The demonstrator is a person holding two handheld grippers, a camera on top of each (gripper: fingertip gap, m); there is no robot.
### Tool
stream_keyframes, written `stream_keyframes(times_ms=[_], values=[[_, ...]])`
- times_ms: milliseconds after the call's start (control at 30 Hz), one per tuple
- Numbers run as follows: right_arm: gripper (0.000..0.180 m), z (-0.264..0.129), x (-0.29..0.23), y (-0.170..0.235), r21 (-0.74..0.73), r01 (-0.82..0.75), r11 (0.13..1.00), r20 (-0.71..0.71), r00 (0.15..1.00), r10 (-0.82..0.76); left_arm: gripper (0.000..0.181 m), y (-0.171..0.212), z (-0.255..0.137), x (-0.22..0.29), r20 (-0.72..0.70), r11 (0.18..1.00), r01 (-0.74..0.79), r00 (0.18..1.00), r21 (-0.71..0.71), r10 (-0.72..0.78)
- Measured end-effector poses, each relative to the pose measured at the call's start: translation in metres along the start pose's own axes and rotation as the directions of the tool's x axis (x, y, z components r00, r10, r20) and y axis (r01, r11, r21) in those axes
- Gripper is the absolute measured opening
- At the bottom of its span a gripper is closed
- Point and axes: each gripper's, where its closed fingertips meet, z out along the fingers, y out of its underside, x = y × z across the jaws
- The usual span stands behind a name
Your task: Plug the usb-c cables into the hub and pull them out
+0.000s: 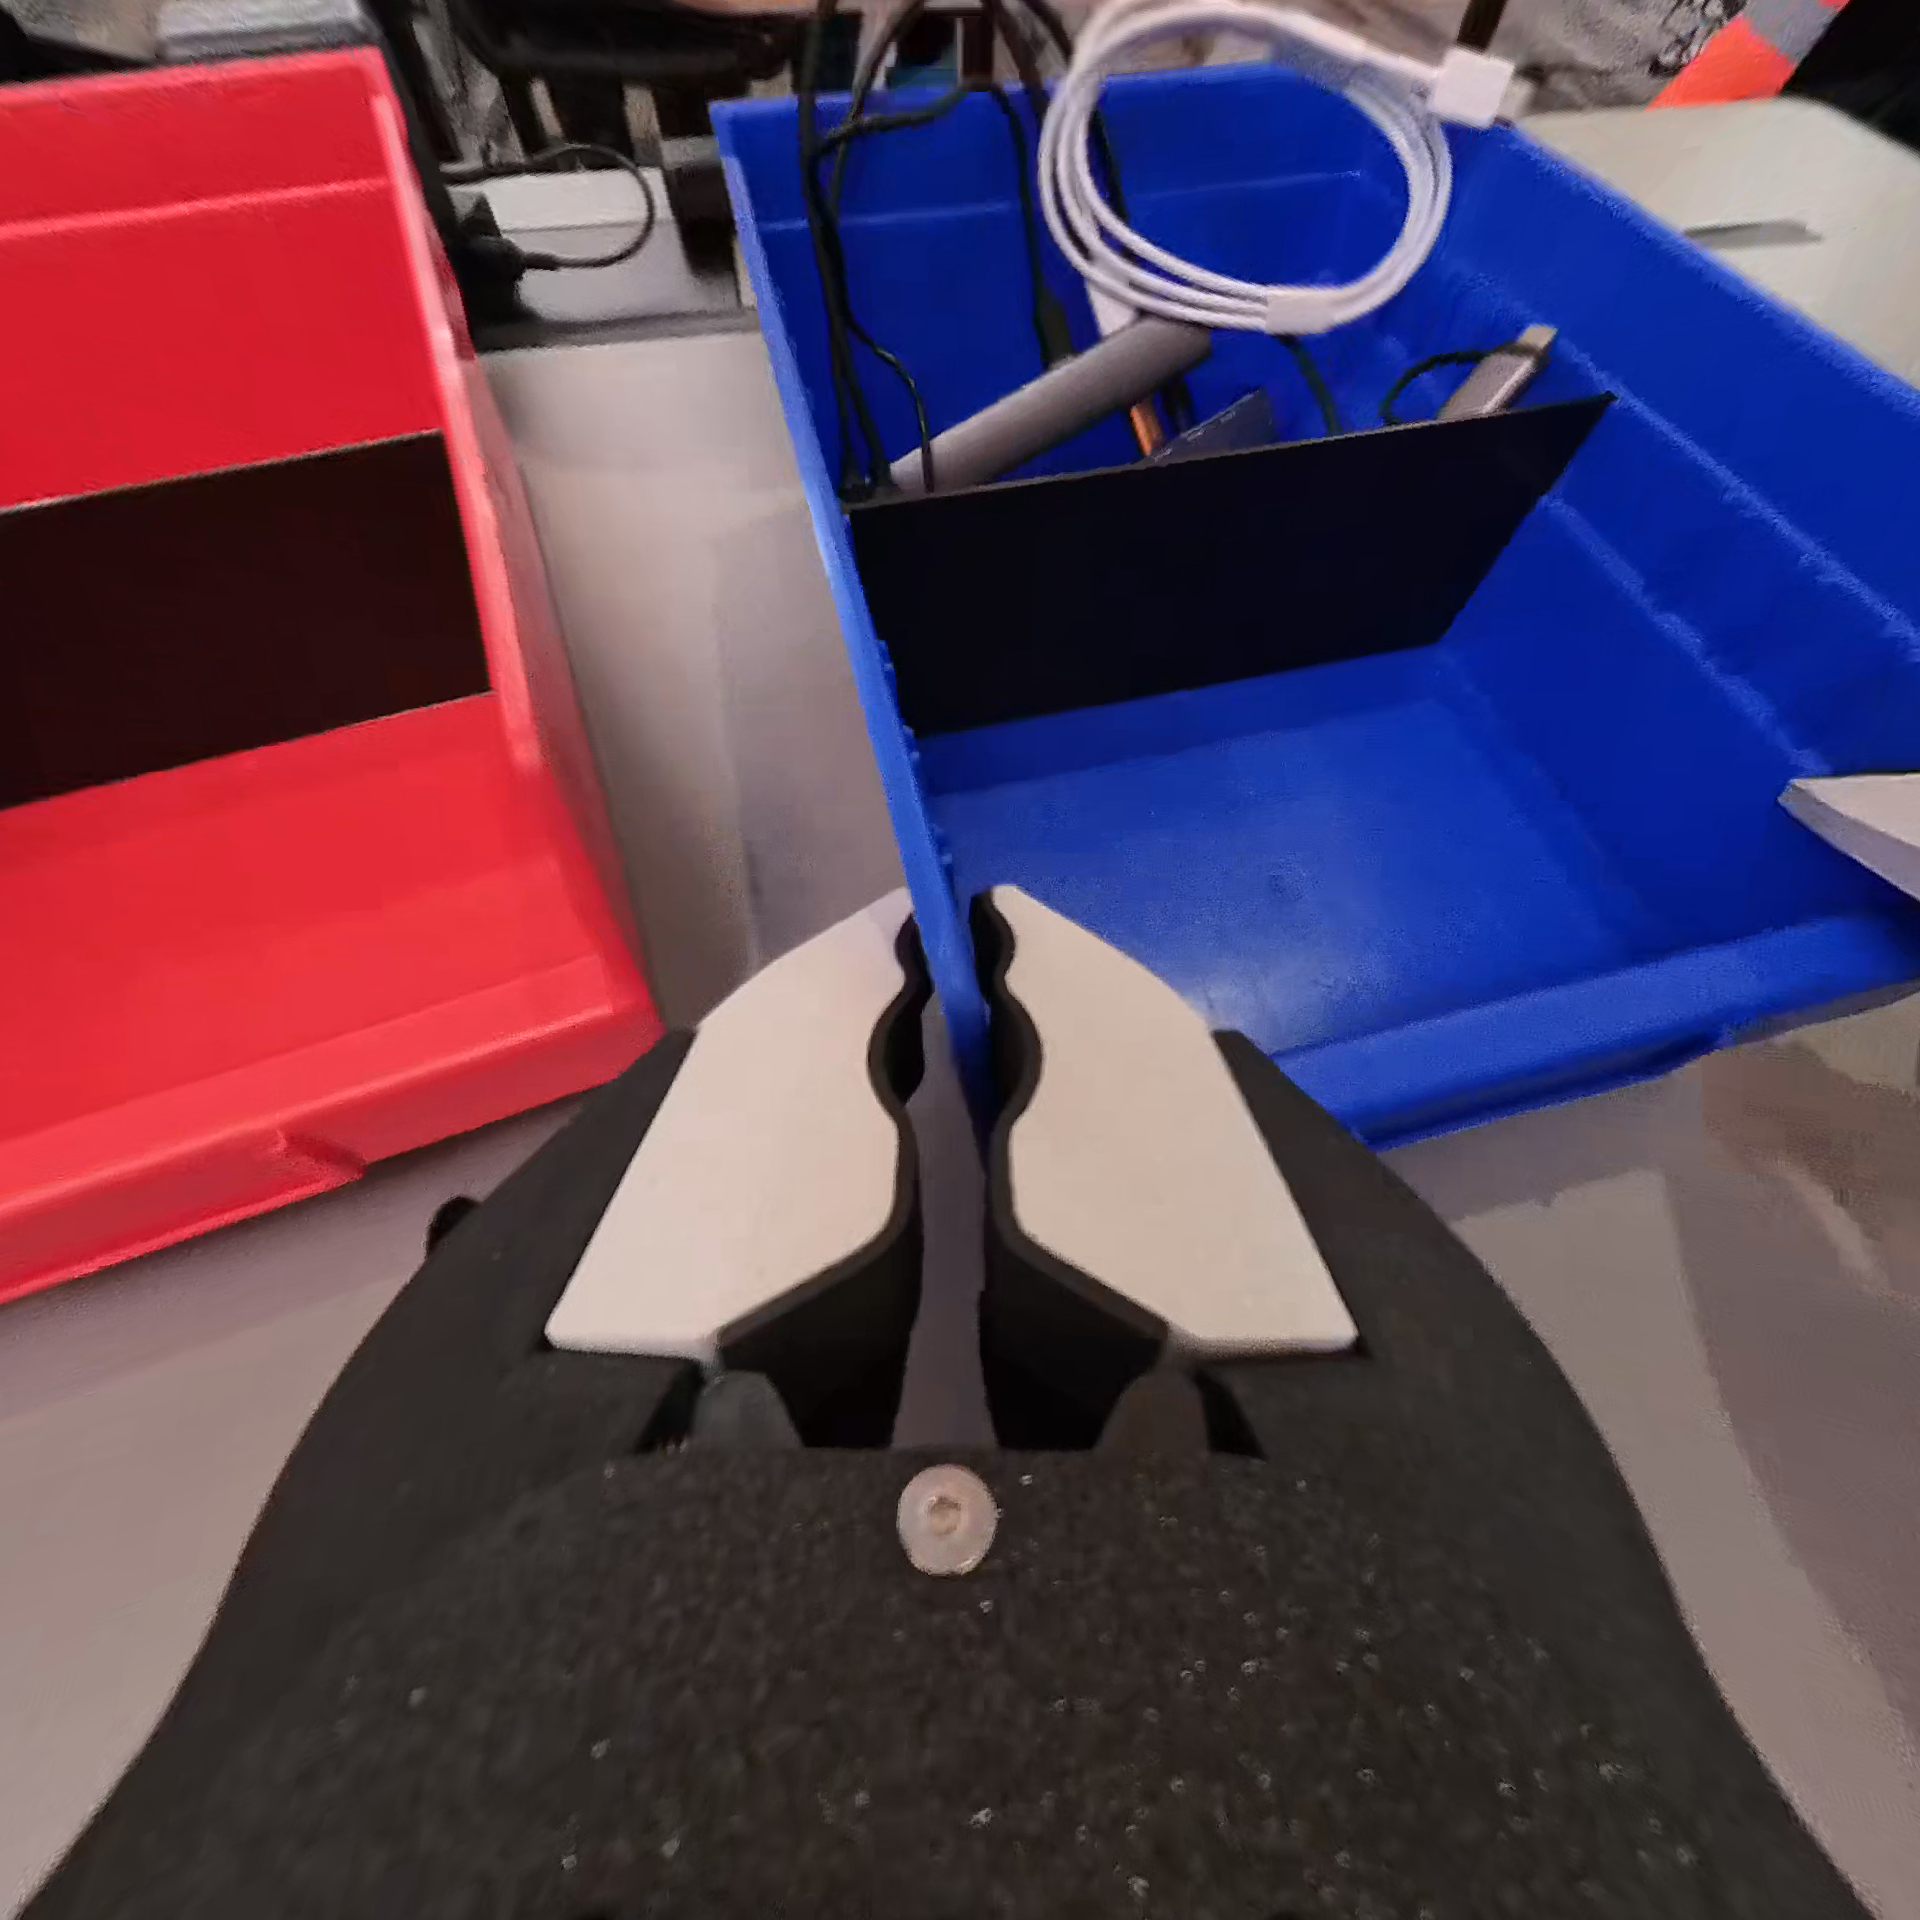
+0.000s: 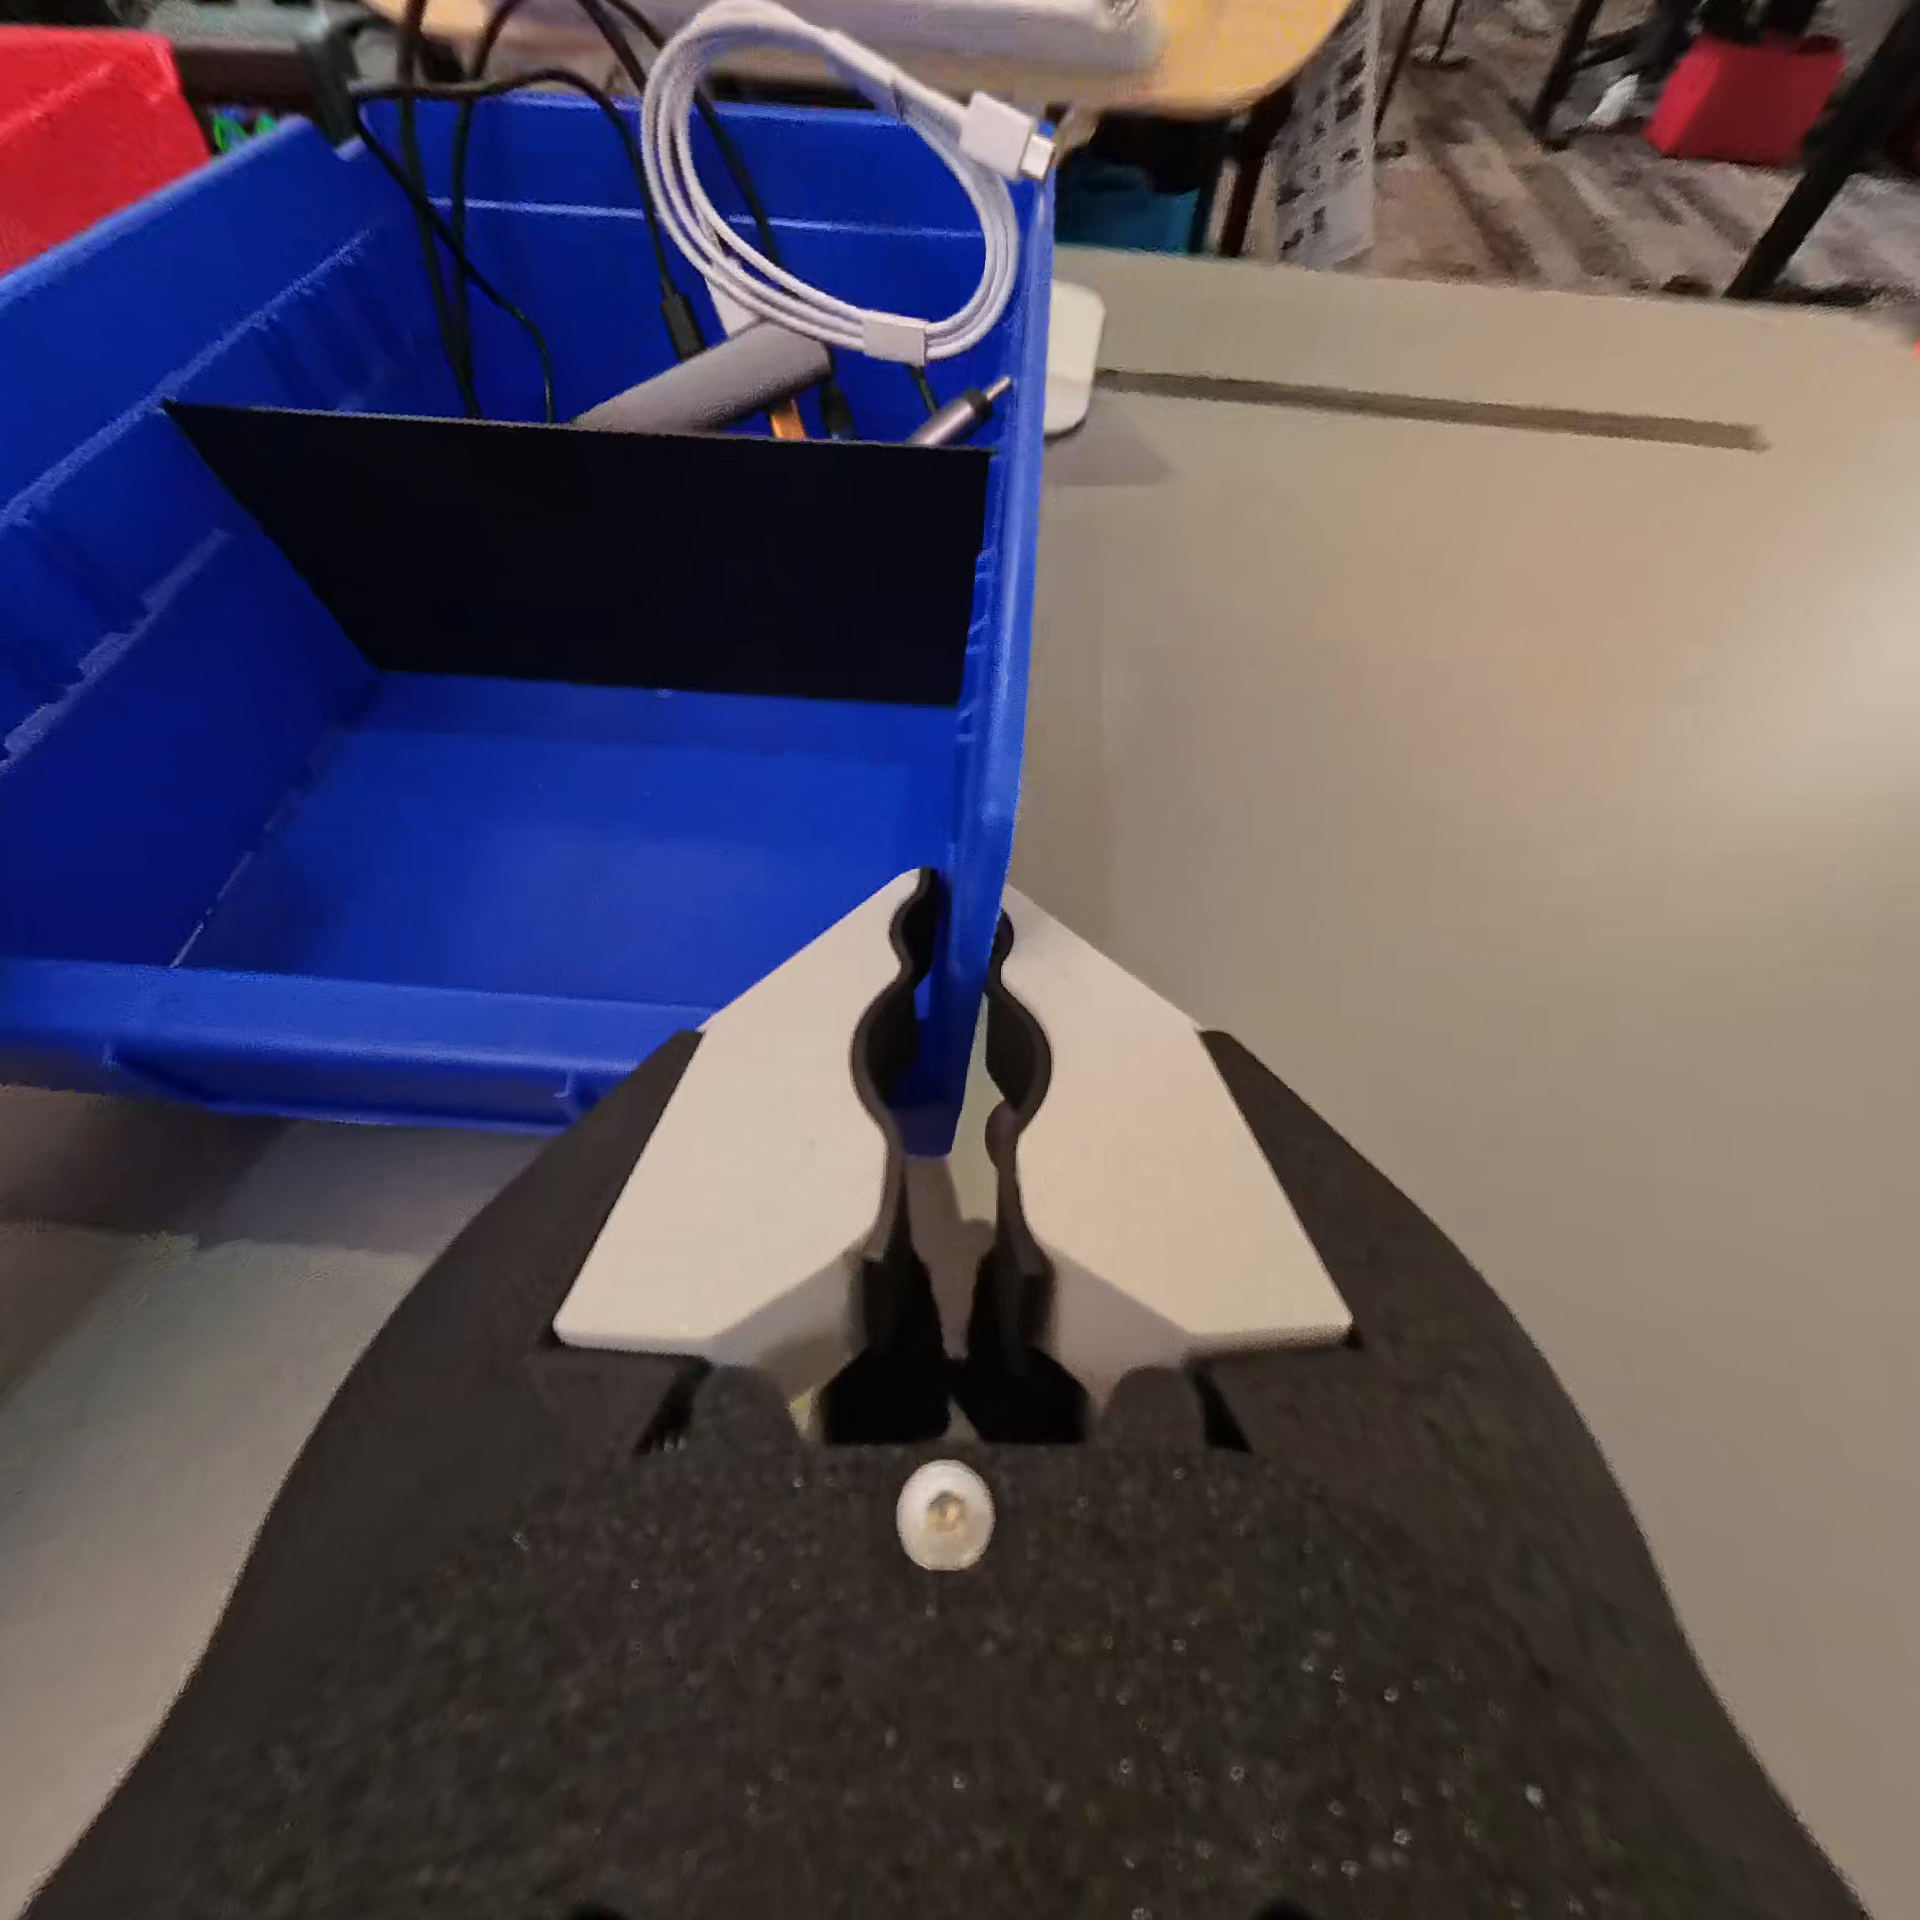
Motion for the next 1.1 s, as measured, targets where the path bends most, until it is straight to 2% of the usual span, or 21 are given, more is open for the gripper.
stream_keyframes(times_ms=[67, 133, 167, 233, 267, 333, 367, 433, 533, 600, 667, 733, 800, 867, 967, 1100], values=[[0.004, 0.006, -0.004, 0.007, -0.012, -0.038, 0.999, 0.035, 0.999, 0.038, 0.009, 0.002, -0.001, -0.001, -0.017, 1.000, -0.017, 1.000, 0.009, 0.017], [0.005, 0.005, -0.007, 0.007, -0.014, -0.049, 0.999, 0.083, 0.995, 0.050, 0.026, 0.003, -0.009, 0.004, -0.058, 1.000, -0.017, 0.998, 0.009, 0.017], [0.008, 0.002, -0.010, 0.006, -0.020, -0.045, 0.999, 0.121, 0.992, 0.047, 0.036, 0.001, -0.017, 0.005, -0.083, 1.000, 0.000, 0.997, 0.025, 0.003], [0.026, -0.013, -0.012, -0.003, 0.013, -0.023, 1.000, 0.197, 0.980, 0.020, 0.040, -0.012, -0.040, -0.009, -0.073, 0.993, 0.056, 0.996, 0.101, -0.049], [0.028, -0.022, -0.009, -0.010, 0.044, -0.007, 0.999, 0.209, 0.978, -0.003, 0.040, -0.017, -0.052, -0.029, -0.021, 0.989, 0.066, 0.998, 0.134, -0.064], [0.030, -0.043, -0.001, -0.017, 0.085, 0.064, 0.994, 0.204, 0.976, -0.080, 0.033, -0.012, -0.076, -0.102, 0.228, 0.988, 0.068, 0.969, 0.138, -0.099], [0.029, -0.052, 0.002, -0.017, 0.086, 0.099, 0.991, 0.199, 0.973, -0.115, 0.038, -0.003, -0.086, -0.138, 0.318, 0.989, 0.090, 0.940, 0.118, -0.124], [0.033, -0.067, 0.001, -0.017, 0.097, 0.133, 0.986, 0.205, 0.967, -0.150, 0.043, 0.016, -0.097, -0.194, 0.373, 0.978, 0.190, 0.904, 0.089, -0.210], [0.033, -0.083, -0.018, -0.023, 0.218, 0.097, 0.971, 0.248, 0.957, -0.151, 0.051, 0.028, -0.098, -0.230, 0.341, 0.969, 0.244, 0.909, 0.028, -0.238], [0.031, -0.088, -0.050, -0.023, 0.289, 0.067, 0.955, 0.345, 0.923, -0.169, 0.046, 0.020, -0.092, -0.237, 0.315, 0.978, 0.205, 0.926, 0.035, -0.206], [0.036, -0.089, -0.098, -0.012, 0.247, 0.091, 0.965, 0.488, 0.848, -0.205, 0.040, 0.015, -0.081, -0.252, 0.334, 0.984, 0.174, 0.926, 0.035, -0.175], [0.038, -0.091, -0.143, -0.002, 0.199, 0.124, 0.972, 0.593, 0.774, -0.221, 0.032, 0.019, -0.059, -0.256, 0.263, 0.982, 0.186, 0.949, -0.012, -0.177], [0.038, -0.096, -0.183, 0.004, 0.159, 0.120, 0.980, 0.687, 0.699, -0.198, 0.006, 0.039, -0.041, -0.254, 0.196, 0.973, 0.193, 0.966, -0.126, -0.166], [0.038, -0.096, -0.215, 0.009, 0.115, 0.121, 0.986, 0.742, 0.649, -0.166, 0.006, 0.045, -0.043, -0.251, 0.164, 0.970, 0.213, 0.967, -0.118, -0.193], [0.042, -0.082, -0.244, 0.012, 0.068, 0.127, 0.990, 0.728, 0.672, -0.136, 0.006, 0.058, -0.067, -0.245, 0.204, 0.964, 0.237, 0.956, -0.121, -0.210], [0.048, -0.055, -0.253, 0.004, 0.090, 0.128, 0.988, 0.581, 0.799, -0.156, 0.006, 0.084, -0.113, -0.217, 0.256, 0.950, 0.279, 0.937, -0.139, -0.238]])
